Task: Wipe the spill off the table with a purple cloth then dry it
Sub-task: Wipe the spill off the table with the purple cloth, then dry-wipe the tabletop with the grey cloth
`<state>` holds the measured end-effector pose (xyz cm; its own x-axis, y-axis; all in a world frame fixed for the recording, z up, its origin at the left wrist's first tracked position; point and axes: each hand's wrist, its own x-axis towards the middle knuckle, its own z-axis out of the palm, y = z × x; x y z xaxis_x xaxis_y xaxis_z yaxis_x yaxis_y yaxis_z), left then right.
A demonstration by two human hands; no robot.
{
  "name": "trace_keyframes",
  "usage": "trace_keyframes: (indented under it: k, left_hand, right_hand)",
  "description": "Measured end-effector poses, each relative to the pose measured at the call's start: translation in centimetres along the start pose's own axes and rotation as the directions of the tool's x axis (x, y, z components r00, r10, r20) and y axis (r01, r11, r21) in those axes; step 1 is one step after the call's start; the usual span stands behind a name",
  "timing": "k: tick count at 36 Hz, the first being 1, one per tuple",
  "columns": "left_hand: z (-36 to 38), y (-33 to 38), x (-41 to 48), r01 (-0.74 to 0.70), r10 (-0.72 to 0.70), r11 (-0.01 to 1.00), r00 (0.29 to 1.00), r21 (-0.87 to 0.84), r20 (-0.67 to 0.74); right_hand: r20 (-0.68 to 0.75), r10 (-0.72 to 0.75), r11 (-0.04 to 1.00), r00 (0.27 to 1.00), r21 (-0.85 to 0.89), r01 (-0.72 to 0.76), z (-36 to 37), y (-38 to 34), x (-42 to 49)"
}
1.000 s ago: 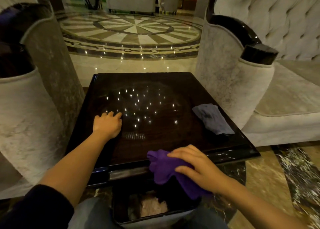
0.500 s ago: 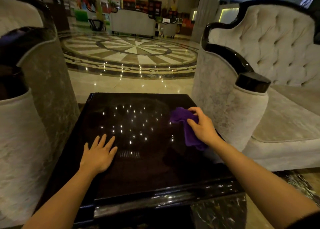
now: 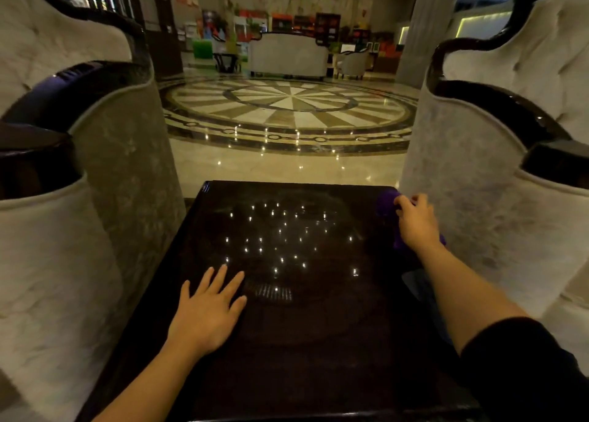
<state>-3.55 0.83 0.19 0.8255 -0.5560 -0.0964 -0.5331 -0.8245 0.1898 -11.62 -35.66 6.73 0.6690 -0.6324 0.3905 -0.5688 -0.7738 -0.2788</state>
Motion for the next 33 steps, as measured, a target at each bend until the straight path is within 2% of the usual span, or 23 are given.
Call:
trace_keyframes:
  k: [2, 5, 11, 15, 25, 33]
  left_hand:
    - [0.1, 0.1, 0.2, 0.01, -0.01, 1.0, 1.0, -0.002, -0.003]
    - [0.0, -0.1, 0.4, 0.014, -0.014, 1.0, 1.0, 0.006, 0.005]
    - [0.0, 0.0, 0.4, 0.016, -0.016, 1.0, 1.0, -0.001, 0.006]
    - [-0.1, 0.1, 0.3, 0.019, -0.019, 1.0, 1.0, -0.003, 0.006]
    - [-0.2, 0.0, 0.3, 0.018, -0.019, 1.0, 1.0, 0.024, 0.019]
    - [-0.5, 0.1, -0.4, 0.007, -0.009, 0.999, 0.999, 0.039, 0.044]
  right_hand:
    - [0.111, 0.011, 0.999, 0.994, -0.045, -0.006, 1.8, 0.8, 0.6]
    - [0.372, 0.044, 0.987, 0.927, -0.161, 0.017, 4.4, 1.9, 0.4]
    - [0.524, 0.096, 0.981, 0.846, -0.193, 0.009, 4.5, 2.6, 0.5]
    - [0.542, 0.1, 0.983, 0.834, -0.185, 0.003, 3.4, 2.3, -0.2]
    - [0.444, 0.003, 0.991, 0.896, -0.121, 0.057, -2.0, 4.0, -3.3]
    - [0.512, -0.011, 0.996, 0.859, -0.075, 0.057, -4.0, 5.5, -9.1]
